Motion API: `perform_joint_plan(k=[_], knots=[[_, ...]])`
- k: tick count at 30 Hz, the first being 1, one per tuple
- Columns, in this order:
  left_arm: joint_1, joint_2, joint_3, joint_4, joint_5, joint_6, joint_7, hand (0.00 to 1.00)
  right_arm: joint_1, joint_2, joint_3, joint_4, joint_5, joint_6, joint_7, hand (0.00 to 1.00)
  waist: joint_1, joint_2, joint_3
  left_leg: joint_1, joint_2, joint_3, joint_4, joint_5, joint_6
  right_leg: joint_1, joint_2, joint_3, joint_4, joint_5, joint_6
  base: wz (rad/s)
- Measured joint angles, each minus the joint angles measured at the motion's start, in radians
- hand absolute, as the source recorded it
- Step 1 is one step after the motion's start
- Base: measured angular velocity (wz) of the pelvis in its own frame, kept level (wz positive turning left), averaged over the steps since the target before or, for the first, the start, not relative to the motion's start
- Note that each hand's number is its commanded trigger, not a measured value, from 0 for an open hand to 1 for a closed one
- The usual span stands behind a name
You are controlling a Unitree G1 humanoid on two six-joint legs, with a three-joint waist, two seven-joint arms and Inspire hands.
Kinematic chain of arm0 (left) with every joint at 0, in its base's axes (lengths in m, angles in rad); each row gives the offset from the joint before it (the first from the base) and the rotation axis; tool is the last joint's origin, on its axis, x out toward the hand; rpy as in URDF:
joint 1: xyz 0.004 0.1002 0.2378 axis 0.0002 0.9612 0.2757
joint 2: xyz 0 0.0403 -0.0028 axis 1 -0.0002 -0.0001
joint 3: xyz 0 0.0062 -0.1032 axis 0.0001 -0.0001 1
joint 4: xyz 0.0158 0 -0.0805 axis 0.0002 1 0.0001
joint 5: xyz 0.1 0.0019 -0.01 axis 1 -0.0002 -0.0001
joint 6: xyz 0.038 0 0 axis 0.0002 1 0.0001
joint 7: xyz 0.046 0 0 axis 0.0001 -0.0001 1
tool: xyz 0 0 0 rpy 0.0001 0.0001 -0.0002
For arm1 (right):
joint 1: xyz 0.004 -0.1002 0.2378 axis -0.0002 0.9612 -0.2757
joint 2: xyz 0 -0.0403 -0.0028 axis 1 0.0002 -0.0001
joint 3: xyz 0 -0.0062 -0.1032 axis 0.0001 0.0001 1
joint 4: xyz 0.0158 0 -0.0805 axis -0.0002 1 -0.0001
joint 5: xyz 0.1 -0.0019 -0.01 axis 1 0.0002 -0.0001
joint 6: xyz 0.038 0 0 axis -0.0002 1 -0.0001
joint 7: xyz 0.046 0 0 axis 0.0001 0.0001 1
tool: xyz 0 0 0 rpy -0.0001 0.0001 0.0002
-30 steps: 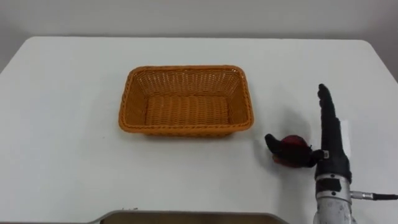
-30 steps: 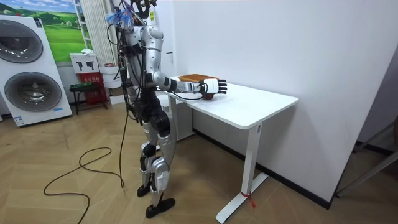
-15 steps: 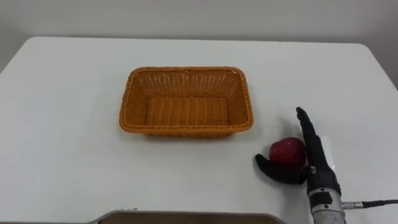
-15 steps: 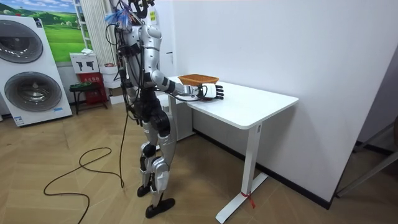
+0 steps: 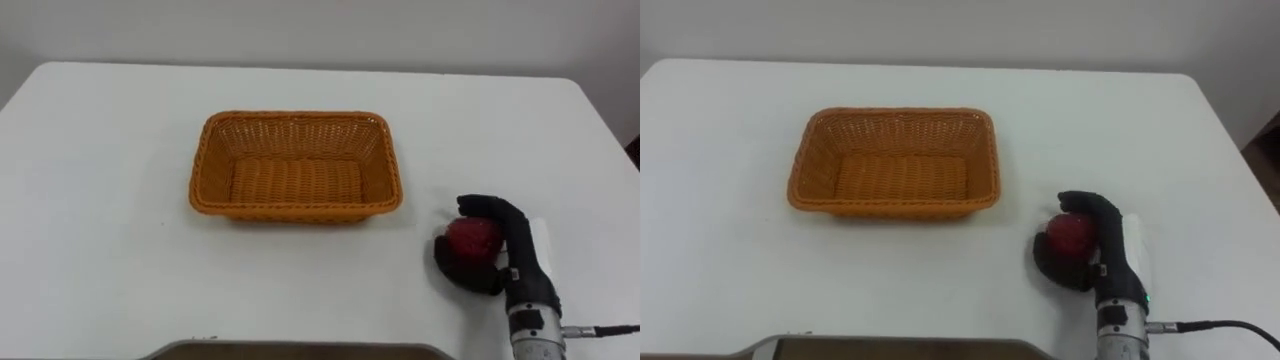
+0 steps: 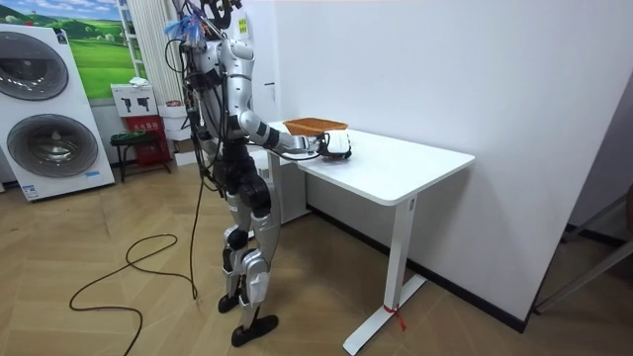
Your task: Pick and place apple
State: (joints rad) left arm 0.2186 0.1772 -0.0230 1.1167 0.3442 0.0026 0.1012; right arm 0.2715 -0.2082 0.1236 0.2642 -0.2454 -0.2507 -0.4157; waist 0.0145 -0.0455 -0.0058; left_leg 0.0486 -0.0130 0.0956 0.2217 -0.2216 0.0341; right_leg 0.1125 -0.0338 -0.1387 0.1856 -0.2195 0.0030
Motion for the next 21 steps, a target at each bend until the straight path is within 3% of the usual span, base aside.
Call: perform_joint_plan(k=[9, 17, 21], knots=[[0.005, 0.0, 0.0, 0.0, 0.0, -0.004, 0.008, 0.0, -0.014, 0.013, -0.008, 0.036, -0.001, -0.026, -0.033, 1.0, -0.007, 0.0, 0.0002, 0.0, 0.0, -0.001, 0.001, 0.0, 0.0, 0.001, 0.0, -0.001, -0.001, 0.0, 0.0, 0.0], [0.004, 0.0, -0.023, -0.001, 0.0, -0.004, 0.025, 0.0, -0.029, 0.014, 0.001, 0.023, 0.001, -0.012, -0.044, 1.0, -0.007, 0.007, -0.0005, 0.001, 0.0, -0.001, -0.002, 0.0, -0.001, 0.003, 0.001, 0.0, -0.001, 0.0, 0.0, 0.0], [0.006, 0.0, -0.034, -0.001, -0.002, -0.004, 0.025, 0.0, -0.019, 0.014, 0.005, -0.009, 0.014, -0.003, -0.039, 1.0, -0.005, 0.017, 0.0039, 0.014, -0.001, 0.002, -0.009, 0.0, -0.001, 0.015, 0.001, 0.0, -0.001, 0.0, 0.0, -0.02]])
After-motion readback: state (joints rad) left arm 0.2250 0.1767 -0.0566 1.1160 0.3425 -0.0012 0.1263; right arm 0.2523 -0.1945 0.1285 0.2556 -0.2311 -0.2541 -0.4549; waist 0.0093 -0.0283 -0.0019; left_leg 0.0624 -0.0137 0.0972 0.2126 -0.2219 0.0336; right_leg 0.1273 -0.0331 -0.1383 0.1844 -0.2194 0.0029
